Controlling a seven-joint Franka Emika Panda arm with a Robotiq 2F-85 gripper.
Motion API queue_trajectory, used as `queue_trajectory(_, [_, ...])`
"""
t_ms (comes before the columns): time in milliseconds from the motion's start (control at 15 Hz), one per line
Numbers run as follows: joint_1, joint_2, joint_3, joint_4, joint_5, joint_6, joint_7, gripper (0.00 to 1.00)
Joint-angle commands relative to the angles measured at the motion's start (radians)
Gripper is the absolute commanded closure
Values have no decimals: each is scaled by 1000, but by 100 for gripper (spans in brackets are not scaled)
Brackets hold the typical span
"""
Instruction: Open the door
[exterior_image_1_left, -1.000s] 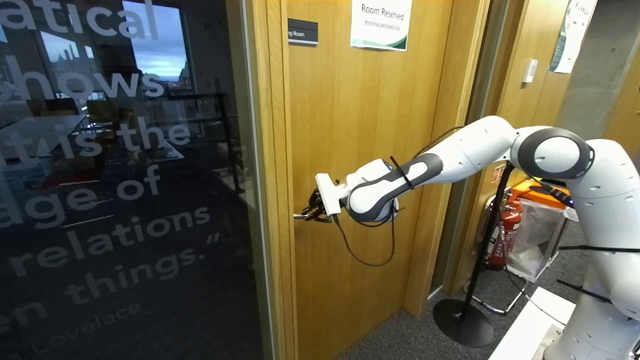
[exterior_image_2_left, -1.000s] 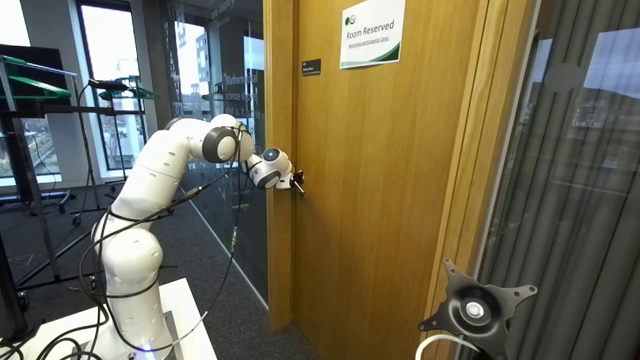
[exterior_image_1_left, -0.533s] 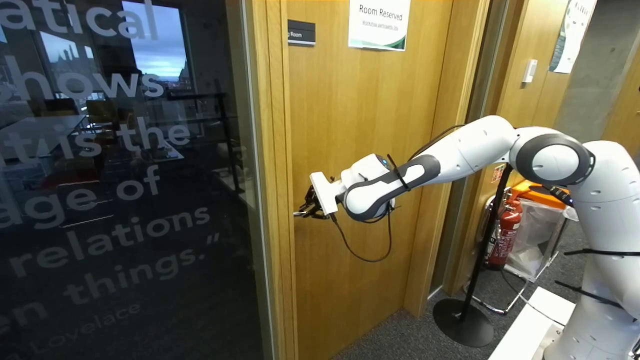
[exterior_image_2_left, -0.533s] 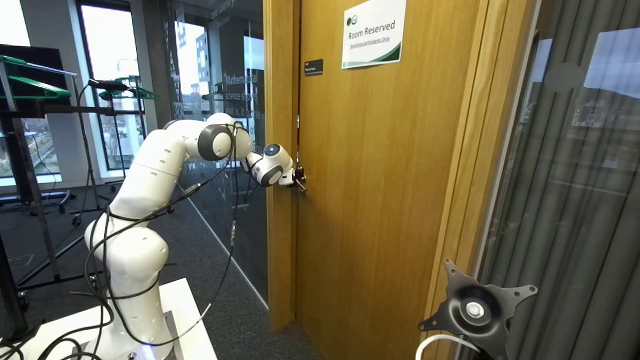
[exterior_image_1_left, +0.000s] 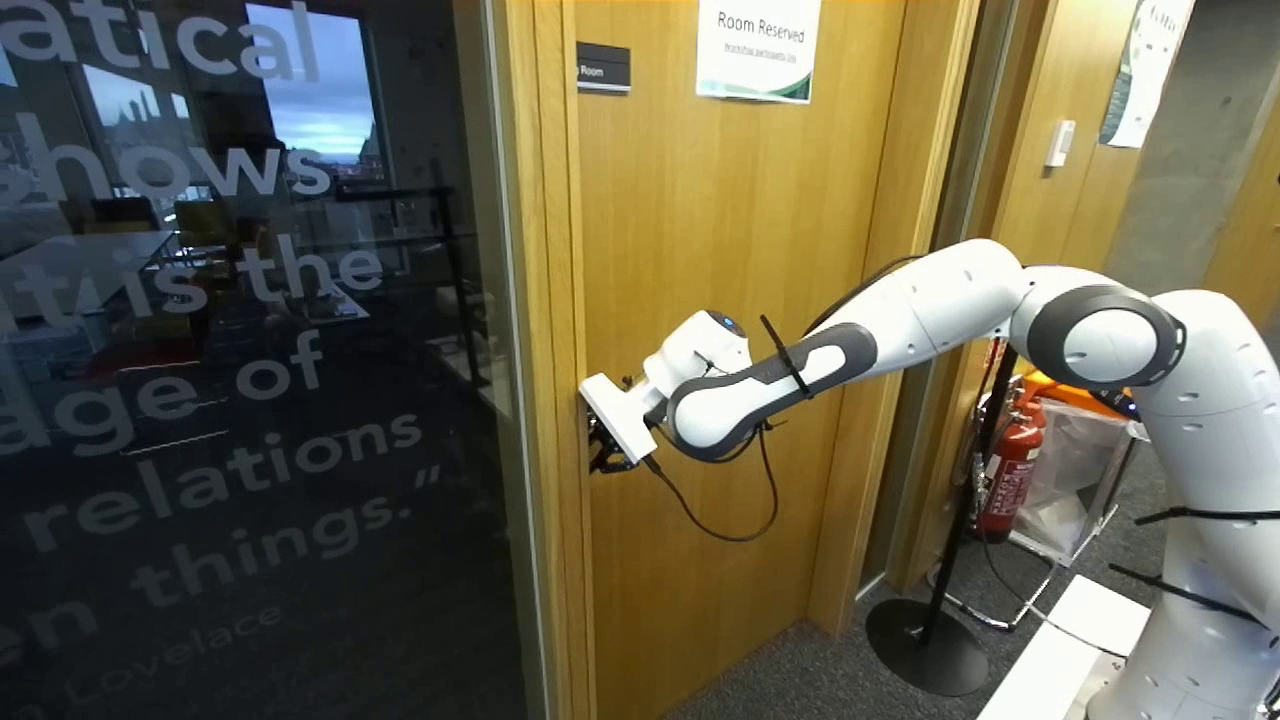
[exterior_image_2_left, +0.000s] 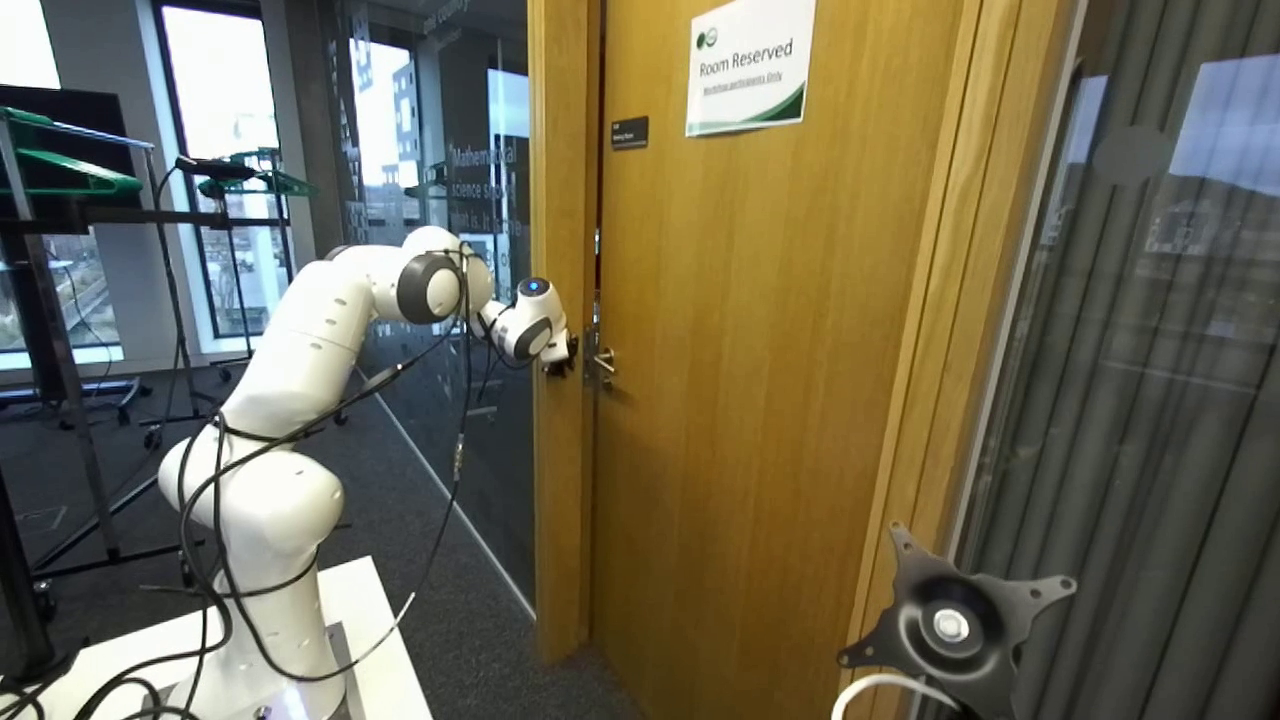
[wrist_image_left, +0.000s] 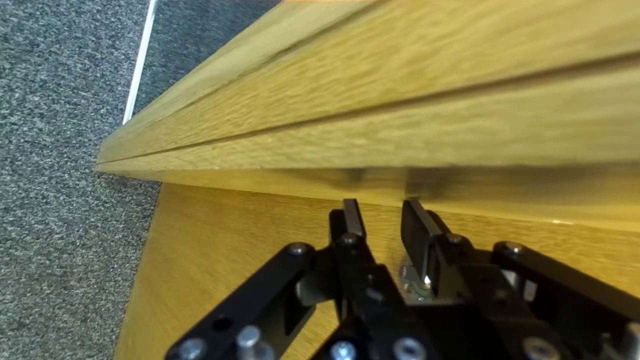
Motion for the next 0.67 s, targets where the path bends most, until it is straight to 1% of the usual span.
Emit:
queue_trajectory(0, [-11, 5, 10, 1, -15, -13, 1, 40])
queue_trajectory(67, [-14, 8, 9, 0, -15, -16, 0, 56])
queue_trajectory(200, [-14, 10, 9, -1, -15, -16, 0, 41])
queue_trajectory(267, [-14, 11, 9, -1, -15, -16, 0, 40])
queue_trajectory(600, [-14, 11, 9, -1, -15, -16, 0, 40])
